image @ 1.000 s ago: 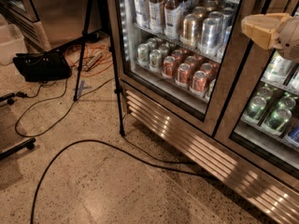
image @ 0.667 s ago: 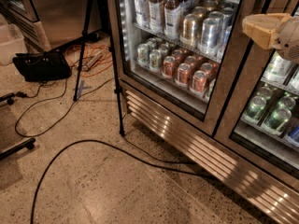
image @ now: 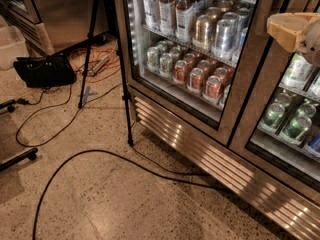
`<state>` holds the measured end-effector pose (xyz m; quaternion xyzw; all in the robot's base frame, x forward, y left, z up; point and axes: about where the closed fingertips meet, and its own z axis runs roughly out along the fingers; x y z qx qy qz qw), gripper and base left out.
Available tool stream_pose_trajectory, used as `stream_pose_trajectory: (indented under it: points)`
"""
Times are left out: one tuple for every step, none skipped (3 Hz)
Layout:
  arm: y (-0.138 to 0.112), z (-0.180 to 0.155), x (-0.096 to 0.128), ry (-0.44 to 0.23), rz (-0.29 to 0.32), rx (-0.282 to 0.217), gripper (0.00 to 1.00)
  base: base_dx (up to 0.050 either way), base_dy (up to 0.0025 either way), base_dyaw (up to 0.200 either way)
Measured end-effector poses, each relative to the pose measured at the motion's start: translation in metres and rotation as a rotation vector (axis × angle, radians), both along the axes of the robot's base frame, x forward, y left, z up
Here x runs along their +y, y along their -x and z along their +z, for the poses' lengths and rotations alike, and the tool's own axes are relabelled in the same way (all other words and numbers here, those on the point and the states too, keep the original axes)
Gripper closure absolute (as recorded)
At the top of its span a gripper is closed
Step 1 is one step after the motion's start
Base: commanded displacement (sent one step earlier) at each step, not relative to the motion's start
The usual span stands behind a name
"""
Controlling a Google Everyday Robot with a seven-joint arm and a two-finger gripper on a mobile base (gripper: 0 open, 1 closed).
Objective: Open right fridge door
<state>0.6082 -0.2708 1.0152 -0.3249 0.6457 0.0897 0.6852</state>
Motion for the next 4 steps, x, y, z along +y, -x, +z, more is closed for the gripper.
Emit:
stream_pose_trajectory:
  points:
    - [0.030,0.020,-0.015,0.007,-0.055,-0.011,1.00,0.000,0.00000,0.000]
    - [0.057,0.037,-0.031,0.026,-0.099,-0.028,1.00,0.000,0.00000,0.000]
    - [0.070,0.042,-0.038,0.028,-0.113,-0.030,1.00,0.000,0.00000,0.000]
    - [0.062,0.034,-0.039,-0.001,-0.080,-0.007,1.00,0.000,0.00000,0.000]
